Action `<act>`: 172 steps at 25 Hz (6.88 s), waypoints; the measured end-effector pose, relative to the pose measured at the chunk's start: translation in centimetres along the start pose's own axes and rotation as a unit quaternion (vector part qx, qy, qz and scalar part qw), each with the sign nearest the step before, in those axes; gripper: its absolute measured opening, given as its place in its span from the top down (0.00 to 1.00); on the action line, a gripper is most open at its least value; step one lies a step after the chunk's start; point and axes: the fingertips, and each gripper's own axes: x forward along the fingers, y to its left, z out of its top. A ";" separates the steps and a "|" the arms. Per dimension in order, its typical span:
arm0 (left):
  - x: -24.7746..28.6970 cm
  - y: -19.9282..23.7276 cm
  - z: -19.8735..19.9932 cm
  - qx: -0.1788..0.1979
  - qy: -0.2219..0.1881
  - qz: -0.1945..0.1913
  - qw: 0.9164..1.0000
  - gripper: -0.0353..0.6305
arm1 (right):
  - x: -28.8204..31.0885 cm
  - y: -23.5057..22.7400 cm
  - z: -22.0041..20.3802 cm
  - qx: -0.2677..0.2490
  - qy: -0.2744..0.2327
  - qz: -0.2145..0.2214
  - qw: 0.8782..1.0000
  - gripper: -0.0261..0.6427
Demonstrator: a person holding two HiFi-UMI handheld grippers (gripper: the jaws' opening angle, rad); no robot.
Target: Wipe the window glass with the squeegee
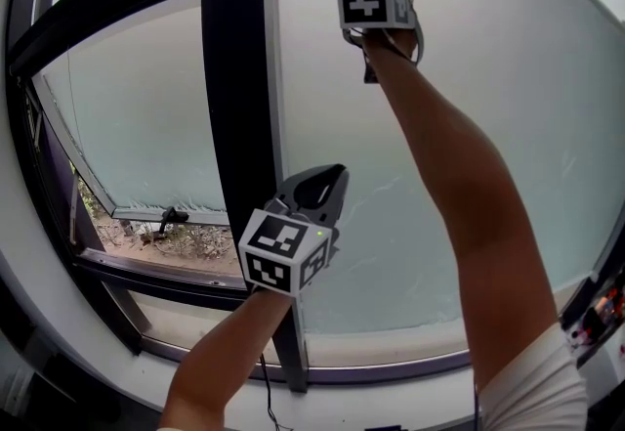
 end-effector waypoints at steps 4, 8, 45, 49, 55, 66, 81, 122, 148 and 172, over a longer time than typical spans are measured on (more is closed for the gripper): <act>-0.4 -0.5 -0.3 -0.005 0.002 -0.002 1.000 0.90 | -0.5 0.2 -0.7 0.005 0.007 0.001 1.000 0.77; -0.7 -1.3 -0.5 -0.011 0.006 -0.007 1.000 0.90 | -0.8 0.4 -1.4 0.006 0.011 0.007 1.000 0.77; -4.1 -5.8 -4.2 -0.063 0.040 -0.019 0.997 0.90 | -5.6 2.0 -10.4 -0.010 0.081 0.026 0.996 0.77; -4.4 -6.0 -4.8 -0.069 0.044 -0.019 0.996 0.90 | -6.0 2.1 -11.1 -0.012 0.082 0.025 0.996 0.77; -4.7 -6.0 -5.8 -0.079 0.050 -0.017 0.995 0.90 | -6.6 2.5 -12.6 -0.010 0.092 0.028 0.995 0.77; -5.4 -6.3 -7.5 -0.093 0.063 -0.016 0.994 0.90 | -8.0 2.7 -15.0 -0.012 0.101 0.024 0.995 0.77; -6.2 -6.8 -9.4 -0.118 0.071 -0.017 0.990 0.90 | -9.5 3.4 -18.2 -0.015 0.113 0.027 0.993 0.77; -10.6 -8.6 -16.8 -0.179 0.120 -0.009 0.977 0.90 | -14.2 5.3 -27.7 -0.004 0.155 0.037 0.987 0.77; -12.8 -11.0 -21.9 -0.216 0.162 -0.015 0.963 0.90 | -17.8 7.0 -35.0 0.009 0.195 0.050 0.980 0.77; -15.3 -12.3 -24.9 -0.236 0.193 -0.003 0.952 0.90 | -19.7 8.2 -39.4 0.027 0.219 0.056 0.974 0.77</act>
